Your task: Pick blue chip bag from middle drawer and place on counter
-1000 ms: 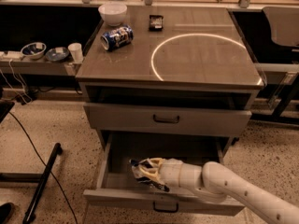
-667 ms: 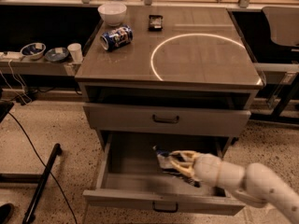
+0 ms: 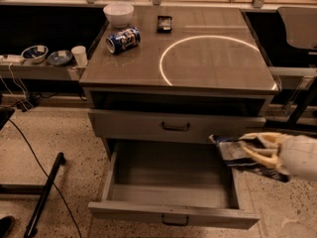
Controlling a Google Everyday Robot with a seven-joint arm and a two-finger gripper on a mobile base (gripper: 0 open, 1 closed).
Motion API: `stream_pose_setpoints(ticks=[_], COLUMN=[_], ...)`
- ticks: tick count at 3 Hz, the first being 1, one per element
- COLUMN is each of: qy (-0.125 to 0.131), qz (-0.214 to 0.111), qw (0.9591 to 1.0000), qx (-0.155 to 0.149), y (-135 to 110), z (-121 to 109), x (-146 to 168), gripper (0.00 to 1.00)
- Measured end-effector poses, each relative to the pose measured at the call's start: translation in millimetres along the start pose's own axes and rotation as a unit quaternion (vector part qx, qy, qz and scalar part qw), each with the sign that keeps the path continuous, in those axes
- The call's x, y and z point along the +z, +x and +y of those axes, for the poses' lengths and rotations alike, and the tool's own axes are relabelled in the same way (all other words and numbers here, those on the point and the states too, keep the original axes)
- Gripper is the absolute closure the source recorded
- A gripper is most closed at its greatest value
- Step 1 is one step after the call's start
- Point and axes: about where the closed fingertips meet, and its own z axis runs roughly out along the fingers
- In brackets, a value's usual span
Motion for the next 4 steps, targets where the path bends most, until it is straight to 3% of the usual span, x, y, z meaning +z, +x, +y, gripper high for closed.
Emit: stream_pose_setpoints(ticks=[1,2,3,4], qy=[-0.017,-0.045,-0.071,-0.048], qz=[0.030,0.039,0.032,0.004], qw=[0.9988,0.9972,0.9958,0.9987], qx=[-0.036,-0.045,-0.048,-0.015], y=[-117,-185,-246,-307], z=[-42,-54,-70,-96], x=[-69,-96,-68,-4], gripper=[1.00,1.00,1.00,1.00])
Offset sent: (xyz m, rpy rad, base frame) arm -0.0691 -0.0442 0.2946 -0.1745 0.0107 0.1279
